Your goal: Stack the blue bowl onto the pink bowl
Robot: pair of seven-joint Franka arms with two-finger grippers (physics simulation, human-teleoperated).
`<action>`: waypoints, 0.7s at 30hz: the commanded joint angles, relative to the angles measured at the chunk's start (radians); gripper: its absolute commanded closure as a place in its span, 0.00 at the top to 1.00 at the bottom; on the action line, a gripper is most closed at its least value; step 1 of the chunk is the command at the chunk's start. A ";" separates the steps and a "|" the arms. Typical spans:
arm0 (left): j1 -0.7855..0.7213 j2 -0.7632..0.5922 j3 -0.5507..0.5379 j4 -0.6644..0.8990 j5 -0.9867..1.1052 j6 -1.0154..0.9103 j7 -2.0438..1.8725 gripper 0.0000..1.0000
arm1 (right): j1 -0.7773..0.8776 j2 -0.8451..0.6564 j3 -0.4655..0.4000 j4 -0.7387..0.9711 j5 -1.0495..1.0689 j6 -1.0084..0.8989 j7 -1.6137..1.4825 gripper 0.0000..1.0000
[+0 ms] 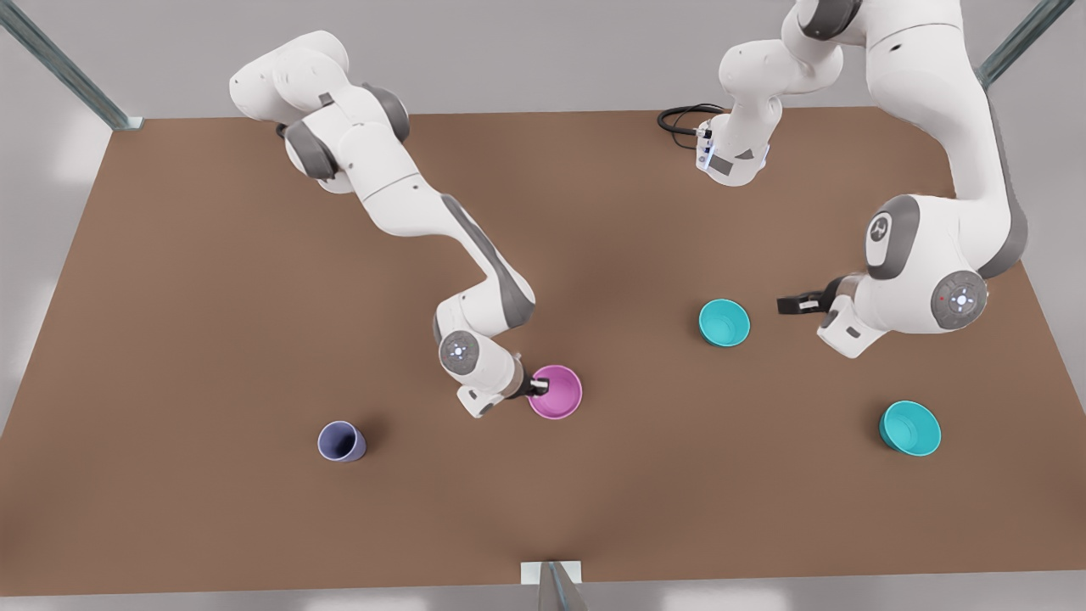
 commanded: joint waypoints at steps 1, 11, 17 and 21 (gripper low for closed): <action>-0.003 0.015 -0.001 -0.115 -0.055 0.276 0.142 1.00 | 0.000 0.002 0.001 0.002 -0.027 0.056 0.370 0.58; 0.006 0.092 0.047 -0.441 -0.121 0.696 0.562 1.00 | -0.484 -0.321 -0.034 0.025 -0.094 -0.830 -0.216 1.00; -0.002 0.140 0.047 -0.450 -0.129 0.696 0.630 1.00 | -0.623 -0.771 0.019 -0.036 -0.506 -1.116 -0.609 1.00; 0.000 0.173 0.047 -0.450 -0.129 0.699 0.630 0.84 | -0.637 -0.934 0.029 -0.288 -0.503 -0.886 -0.609 1.00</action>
